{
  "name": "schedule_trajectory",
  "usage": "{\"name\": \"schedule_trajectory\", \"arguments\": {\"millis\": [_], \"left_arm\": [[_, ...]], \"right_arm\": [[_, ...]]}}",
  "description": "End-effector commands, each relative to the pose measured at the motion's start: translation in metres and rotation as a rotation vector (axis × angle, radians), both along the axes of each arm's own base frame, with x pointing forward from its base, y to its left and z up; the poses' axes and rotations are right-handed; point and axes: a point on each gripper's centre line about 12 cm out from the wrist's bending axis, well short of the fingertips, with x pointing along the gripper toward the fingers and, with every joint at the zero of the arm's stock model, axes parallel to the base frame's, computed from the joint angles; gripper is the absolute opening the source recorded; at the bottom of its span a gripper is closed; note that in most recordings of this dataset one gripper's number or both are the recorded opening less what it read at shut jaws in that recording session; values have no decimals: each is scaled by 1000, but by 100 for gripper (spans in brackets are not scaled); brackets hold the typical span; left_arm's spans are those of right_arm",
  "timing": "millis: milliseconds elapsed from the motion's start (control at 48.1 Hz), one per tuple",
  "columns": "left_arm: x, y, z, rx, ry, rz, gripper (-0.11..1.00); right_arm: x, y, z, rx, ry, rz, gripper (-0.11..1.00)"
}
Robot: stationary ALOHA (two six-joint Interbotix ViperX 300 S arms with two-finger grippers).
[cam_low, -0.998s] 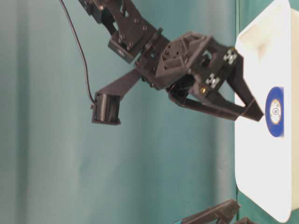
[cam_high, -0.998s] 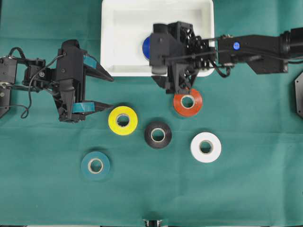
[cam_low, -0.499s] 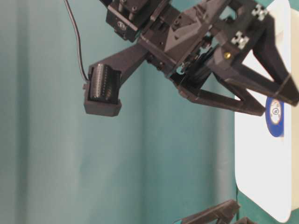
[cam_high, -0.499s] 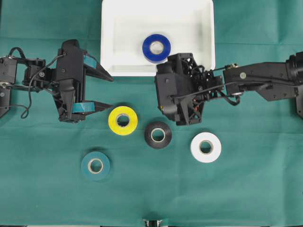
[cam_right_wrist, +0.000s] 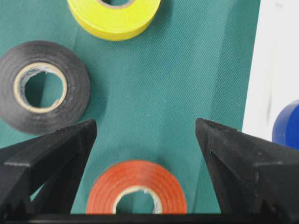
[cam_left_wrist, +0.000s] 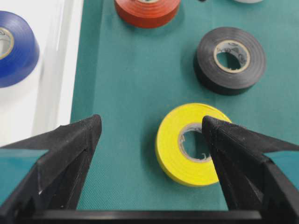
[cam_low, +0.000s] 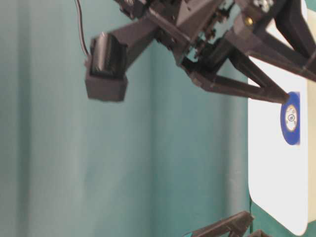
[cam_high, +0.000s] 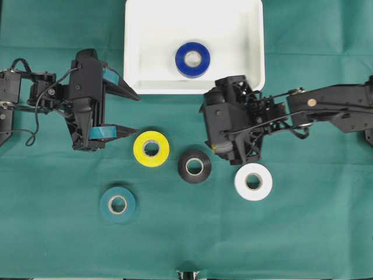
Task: Put the tape alternately from left to right into the white case.
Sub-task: 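Withdraw the right gripper and hover it over the red roll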
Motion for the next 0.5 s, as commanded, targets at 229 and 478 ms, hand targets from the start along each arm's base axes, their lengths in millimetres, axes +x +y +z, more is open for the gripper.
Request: {"name": "schedule_trajectory", "arguments": {"millis": [229,478], "left_arm": [[4,-1,9,-4,-29,-1,95],[4,-1,9,-4,-31,-1,95]], "right_arm": [[-20,5,22,48,-185,40,80],[-35,6,20,73,-238,53,80]]}}
